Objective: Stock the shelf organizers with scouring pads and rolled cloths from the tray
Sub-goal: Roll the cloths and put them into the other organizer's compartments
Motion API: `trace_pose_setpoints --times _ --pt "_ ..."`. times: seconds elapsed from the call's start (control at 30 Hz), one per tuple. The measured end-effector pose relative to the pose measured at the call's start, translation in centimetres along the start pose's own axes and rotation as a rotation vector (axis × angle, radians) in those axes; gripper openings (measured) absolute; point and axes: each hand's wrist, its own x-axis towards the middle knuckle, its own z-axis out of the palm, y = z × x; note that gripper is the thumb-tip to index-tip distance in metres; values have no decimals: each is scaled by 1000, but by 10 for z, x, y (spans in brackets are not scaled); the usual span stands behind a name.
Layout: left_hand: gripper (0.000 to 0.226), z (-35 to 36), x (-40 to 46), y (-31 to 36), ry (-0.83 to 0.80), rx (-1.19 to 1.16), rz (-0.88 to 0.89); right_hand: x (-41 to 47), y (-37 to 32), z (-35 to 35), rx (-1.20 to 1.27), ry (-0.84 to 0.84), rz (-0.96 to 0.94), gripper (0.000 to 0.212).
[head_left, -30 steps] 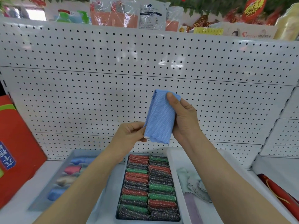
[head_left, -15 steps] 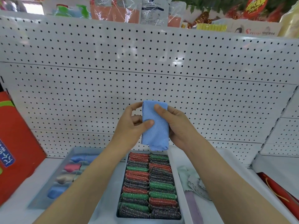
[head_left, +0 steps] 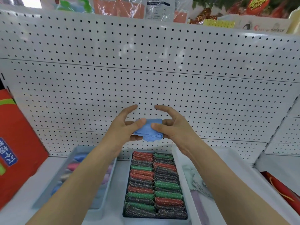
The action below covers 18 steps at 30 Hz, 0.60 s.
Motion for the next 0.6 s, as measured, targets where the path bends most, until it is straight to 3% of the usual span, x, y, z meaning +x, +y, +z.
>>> trace_pose_setpoints --times 0.17,0.37,0.47,0.6 --pt "29 -17 -1 4 -41 110 80 4 3 10 -167 -33 -10 43" --pt "35 -33 4 4 -121 397 111 12 6 24 -259 34 -29 32" --pt "24 -44 9 7 -108 611 184 13 6 31 -274 44 -47 21" --pt "8 -57 12 10 -168 503 128 14 8 38 -196 78 6 8"
